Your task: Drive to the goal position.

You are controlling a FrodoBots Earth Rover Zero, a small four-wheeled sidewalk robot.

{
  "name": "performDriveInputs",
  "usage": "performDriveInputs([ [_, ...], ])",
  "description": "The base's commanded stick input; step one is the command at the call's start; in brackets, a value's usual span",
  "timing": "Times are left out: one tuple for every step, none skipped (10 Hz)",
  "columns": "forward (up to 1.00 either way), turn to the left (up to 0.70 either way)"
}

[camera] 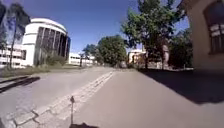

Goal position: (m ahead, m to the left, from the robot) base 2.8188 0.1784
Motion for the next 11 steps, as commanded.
performDriveInputs([
  [0.60,0.15],
  [0.60,0.15],
  [0.60,0.15],
  [0.60,0.15],
  [0.60,0.15],
  [0.60,0.15],
  [0.60,0.15],
  [0.60,0.15],
  [0.60,0.15],
  [0.60,0.15],
  [0.60,0.15],
])
